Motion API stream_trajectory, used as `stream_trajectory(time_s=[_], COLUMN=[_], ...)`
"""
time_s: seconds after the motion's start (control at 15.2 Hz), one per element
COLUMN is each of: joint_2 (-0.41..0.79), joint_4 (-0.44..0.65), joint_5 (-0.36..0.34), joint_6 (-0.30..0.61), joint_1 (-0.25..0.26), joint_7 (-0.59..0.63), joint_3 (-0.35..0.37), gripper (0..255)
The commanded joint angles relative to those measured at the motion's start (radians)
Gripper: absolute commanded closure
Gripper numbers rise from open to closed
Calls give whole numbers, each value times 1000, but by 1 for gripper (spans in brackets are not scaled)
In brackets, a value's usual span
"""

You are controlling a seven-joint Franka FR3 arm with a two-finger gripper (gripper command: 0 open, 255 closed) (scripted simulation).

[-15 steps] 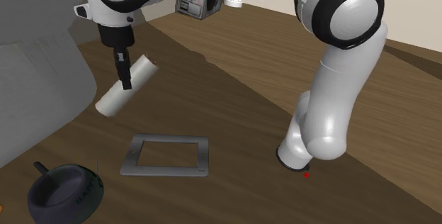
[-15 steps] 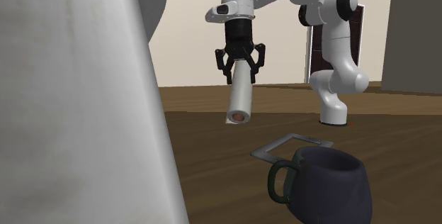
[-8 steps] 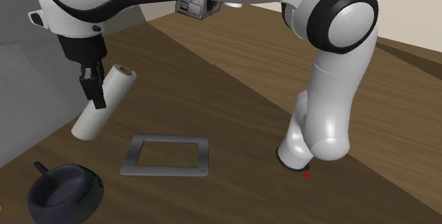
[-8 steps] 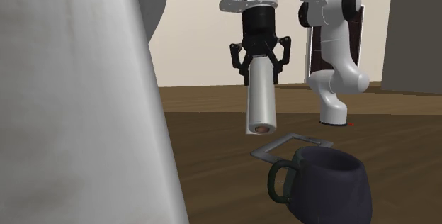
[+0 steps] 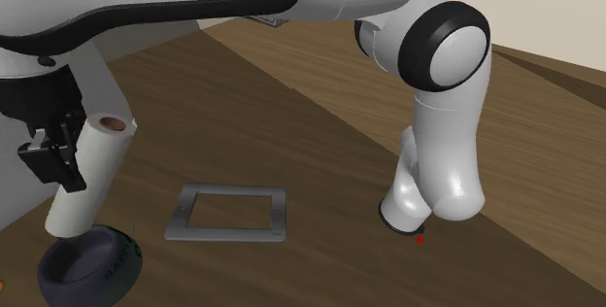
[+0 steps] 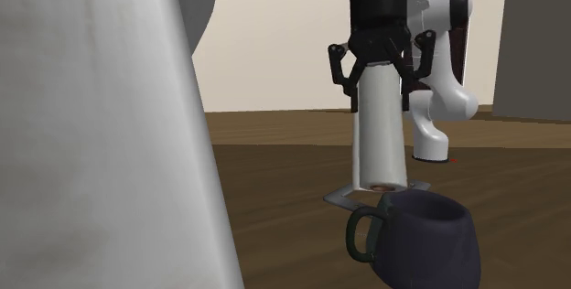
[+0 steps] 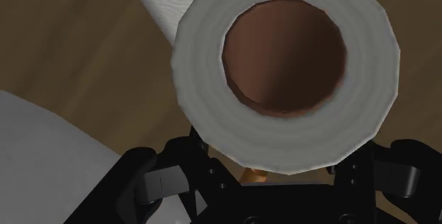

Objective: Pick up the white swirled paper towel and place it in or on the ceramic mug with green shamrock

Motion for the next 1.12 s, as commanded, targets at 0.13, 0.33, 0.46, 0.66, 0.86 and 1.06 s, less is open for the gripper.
stream_trajectory(time_s=[0.13, 0.33, 0.46, 0.66, 0.86, 1.06], joint_2=[73, 68, 67, 68, 71, 75], joint_4=[91, 44, 15, -24, -60, -92], joint_5=[-18, -17, -17, -17, -18, -19], joint_6=[-20, 23, 50, 90, 129, 165], joint_1=[52, 49, 48, 46, 44, 43], joint_7=[59, 58, 57, 56, 55, 54], joint_3=[13, 13, 12, 12, 11, 10], gripper=[255, 255, 255, 255, 255, 255])
